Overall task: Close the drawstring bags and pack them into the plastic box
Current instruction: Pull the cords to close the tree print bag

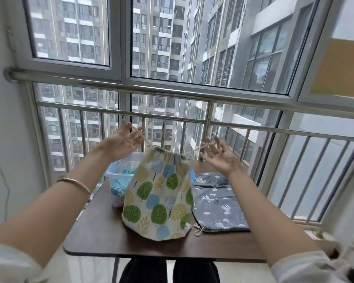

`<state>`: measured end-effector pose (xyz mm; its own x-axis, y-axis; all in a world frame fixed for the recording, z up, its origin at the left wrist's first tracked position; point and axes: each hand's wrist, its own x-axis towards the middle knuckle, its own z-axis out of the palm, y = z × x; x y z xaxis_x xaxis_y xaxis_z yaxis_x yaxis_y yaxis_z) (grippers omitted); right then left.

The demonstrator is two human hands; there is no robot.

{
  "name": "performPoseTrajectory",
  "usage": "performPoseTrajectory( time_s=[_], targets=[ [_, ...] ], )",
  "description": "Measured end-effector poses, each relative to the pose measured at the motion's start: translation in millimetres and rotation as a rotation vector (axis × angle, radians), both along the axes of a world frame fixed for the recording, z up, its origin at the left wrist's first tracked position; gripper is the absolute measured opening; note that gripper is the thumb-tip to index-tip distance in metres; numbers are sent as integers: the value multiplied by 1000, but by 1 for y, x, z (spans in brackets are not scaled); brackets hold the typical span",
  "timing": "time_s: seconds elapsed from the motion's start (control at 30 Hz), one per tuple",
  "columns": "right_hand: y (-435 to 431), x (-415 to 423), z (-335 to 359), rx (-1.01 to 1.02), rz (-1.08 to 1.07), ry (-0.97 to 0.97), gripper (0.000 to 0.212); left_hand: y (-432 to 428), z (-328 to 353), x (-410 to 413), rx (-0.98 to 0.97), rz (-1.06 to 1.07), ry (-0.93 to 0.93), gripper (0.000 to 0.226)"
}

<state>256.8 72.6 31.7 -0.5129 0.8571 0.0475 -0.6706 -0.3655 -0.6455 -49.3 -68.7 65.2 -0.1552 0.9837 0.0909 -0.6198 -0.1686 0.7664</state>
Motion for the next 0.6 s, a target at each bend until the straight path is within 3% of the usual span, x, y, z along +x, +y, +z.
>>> performPoseTrajectory(
  time_s=[0.07, 0.13, 0.3, 0.5, 0.6],
  targets=[
    [-7, -19, 6, 18, 40, 78, 27, 8, 3, 14, 34, -21, -34, 23],
    [-15, -30, 13, 67, 92, 35, 28, 11, 5, 19, 57, -28, -36, 21],
    [-8, -18, 24, 560, -59, -751, 36, 3, 10, -6, -61, 106, 206, 30],
    [-3, -23, 48, 631, 36, -929, 38, -3, 26, 17, -90, 35, 537, 30],
    [-17, -48, 60, 794, 68, -1024, 35, 1, 50, 45, 0, -105, 576, 28]
  ],
)
